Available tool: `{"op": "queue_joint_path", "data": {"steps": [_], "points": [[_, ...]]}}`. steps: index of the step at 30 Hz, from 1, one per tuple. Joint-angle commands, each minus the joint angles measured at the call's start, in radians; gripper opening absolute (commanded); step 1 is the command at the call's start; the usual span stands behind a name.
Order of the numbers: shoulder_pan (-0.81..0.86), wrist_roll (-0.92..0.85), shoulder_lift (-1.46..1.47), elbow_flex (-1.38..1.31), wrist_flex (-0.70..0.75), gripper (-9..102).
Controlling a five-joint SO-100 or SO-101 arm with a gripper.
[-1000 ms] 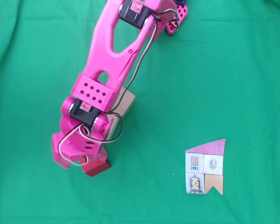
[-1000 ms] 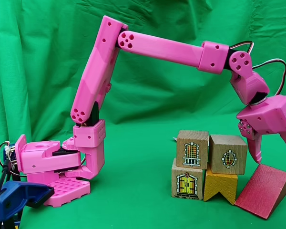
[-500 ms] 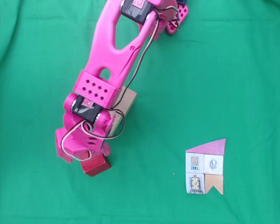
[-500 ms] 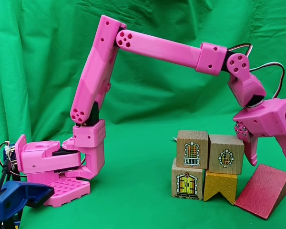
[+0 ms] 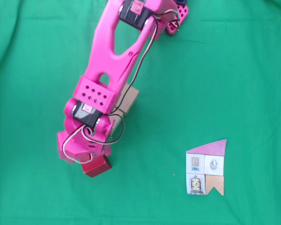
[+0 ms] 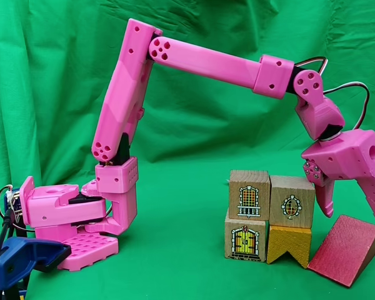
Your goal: Grasp some building blocks and build the house on the picture.
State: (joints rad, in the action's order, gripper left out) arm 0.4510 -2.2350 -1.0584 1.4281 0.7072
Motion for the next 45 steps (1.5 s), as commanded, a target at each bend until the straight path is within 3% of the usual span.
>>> {"op": "queue_joint_path", "data": {"steps": [1, 25, 34, 45], "points": [[-0.002, -0.006, 0.021, -0.074, -0.006, 36], [-0.002, 0.011, 0.049, -0.091, -0.006, 36], [-0.002, 0.003, 0.051, -0.091, -0.006, 22], [0.000, 0.008, 0.049, -0.091, -0.006, 21]]}}
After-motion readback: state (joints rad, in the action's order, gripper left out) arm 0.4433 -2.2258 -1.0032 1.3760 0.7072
